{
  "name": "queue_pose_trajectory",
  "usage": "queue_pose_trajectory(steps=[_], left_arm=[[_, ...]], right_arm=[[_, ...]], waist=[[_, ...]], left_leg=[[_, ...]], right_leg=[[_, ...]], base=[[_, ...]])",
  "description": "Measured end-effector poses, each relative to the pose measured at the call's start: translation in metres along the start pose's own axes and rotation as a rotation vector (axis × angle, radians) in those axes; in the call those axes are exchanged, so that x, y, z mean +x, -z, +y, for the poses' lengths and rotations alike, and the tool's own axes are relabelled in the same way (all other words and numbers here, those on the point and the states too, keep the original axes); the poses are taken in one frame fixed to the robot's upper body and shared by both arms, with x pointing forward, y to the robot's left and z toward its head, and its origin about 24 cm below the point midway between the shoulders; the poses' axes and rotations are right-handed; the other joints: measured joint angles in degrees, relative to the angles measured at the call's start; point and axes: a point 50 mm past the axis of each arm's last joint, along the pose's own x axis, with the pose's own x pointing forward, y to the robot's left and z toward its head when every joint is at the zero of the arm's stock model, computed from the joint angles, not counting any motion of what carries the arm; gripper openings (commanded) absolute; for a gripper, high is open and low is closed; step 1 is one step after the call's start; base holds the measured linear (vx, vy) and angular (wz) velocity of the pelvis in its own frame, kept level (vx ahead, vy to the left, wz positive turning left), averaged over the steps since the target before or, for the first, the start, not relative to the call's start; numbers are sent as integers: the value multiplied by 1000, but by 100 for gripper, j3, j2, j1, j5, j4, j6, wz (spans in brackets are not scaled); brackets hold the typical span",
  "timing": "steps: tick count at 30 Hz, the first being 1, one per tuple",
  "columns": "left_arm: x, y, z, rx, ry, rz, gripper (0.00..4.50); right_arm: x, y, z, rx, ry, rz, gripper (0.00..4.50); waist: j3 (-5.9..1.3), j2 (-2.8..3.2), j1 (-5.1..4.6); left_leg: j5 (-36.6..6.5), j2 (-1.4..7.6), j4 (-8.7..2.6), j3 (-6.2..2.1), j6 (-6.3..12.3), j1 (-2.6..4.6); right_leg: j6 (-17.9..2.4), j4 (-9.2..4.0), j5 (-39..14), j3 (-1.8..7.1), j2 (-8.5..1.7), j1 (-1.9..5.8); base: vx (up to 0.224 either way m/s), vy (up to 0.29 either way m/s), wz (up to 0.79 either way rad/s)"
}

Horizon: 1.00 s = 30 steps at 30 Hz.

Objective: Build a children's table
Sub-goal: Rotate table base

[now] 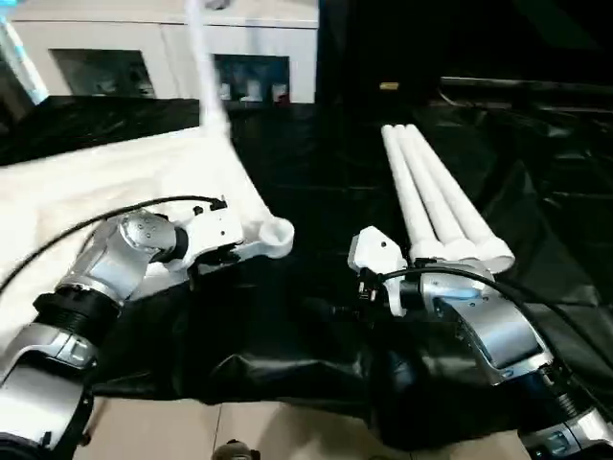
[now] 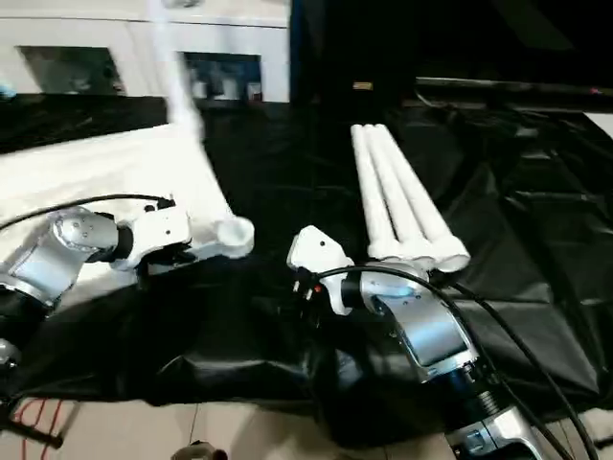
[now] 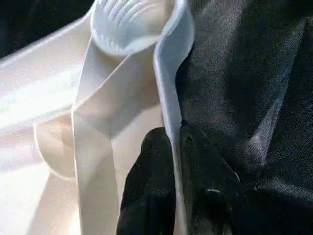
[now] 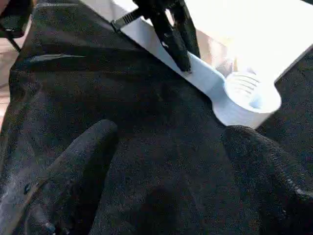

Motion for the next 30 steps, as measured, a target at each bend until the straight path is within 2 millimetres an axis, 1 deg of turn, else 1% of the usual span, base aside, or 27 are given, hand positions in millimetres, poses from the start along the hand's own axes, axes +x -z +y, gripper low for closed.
queue_pose_trajectory(steps=[6,8,14,24,30], left_arm=[[7,-5,-11,81,16,-121,5],[10,-8,-15,116,27,-157,5],[15,-7,-17,206,10,-175,5],[21,-12,-13,280,-8,-202,5],[21,-12,-17,321,15,-240,5]], right_arm=[[0,0,0,0,4,1,390],[0,0,0,0,4,0,390],[0,1,0,4,15,3,390],[0,2,0,6,23,3,390],[-1,3,0,7,25,5,390]], waist=[[0,0,210],[0,0,249],[0,1,216],[2,3,237],[2,4,236]], left_leg=[[8,1,5,5,8,-6],[8,1,11,6,9,-11],[11,3,12,7,5,-6],[11,4,13,7,5,-11],[11,4,12,8,5,-12]], right_leg=[[3,0,3,-3,-7,5],[6,1,5,-4,-10,5],[20,1,17,-3,-9,3],[20,1,18,-3,-9,2],[20,0,18,-4,-9,1]], base=[[0,0,0],[0,0,0],[0,0,0],[0,0,0],[0,0,0]])
